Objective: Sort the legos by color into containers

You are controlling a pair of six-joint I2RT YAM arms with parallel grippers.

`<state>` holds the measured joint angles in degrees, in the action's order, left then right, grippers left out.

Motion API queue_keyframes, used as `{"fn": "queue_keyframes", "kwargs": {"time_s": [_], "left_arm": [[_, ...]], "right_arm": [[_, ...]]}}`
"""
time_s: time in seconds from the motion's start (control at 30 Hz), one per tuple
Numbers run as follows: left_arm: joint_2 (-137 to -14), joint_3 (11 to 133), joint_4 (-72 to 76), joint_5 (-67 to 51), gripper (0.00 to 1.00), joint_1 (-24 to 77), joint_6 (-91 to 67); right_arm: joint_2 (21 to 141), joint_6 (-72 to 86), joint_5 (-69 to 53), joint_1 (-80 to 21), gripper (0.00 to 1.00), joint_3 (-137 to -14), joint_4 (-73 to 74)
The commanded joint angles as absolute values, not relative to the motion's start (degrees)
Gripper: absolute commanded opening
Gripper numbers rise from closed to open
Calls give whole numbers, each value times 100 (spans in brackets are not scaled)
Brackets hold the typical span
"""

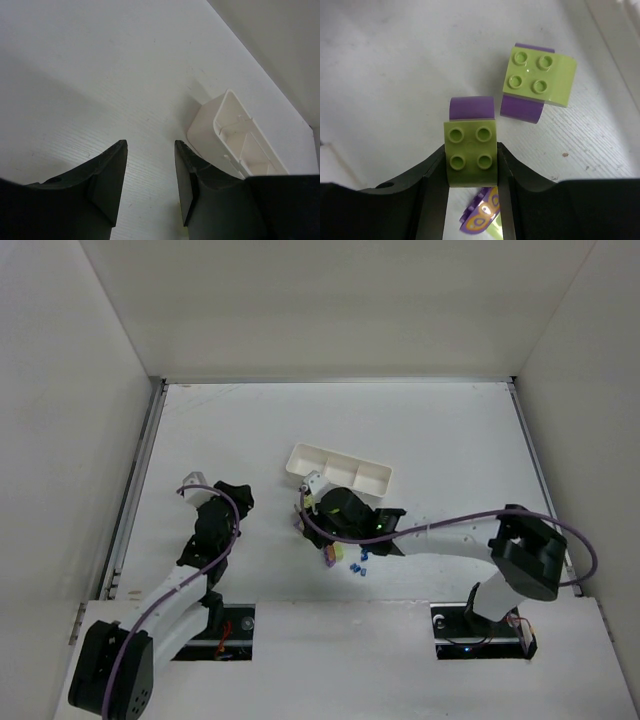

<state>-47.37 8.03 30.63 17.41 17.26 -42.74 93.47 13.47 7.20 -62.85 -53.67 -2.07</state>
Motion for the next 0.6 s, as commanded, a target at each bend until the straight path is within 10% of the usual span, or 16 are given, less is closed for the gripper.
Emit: {"fn": "queue_keyframes", "kwargs": {"time_s": [0.0, 0.57], "left_arm": [[-4580, 1046, 3296, 1705, 41, 1814, -4280], [-3462, 2100, 3198, 1433, 69, 3704, -5194]], "right_arm": [[8536, 1713, 633, -6280, 29, -5204, -782], [7575, 5393, -1361, -4153, 28, -4597, -3415]]}}
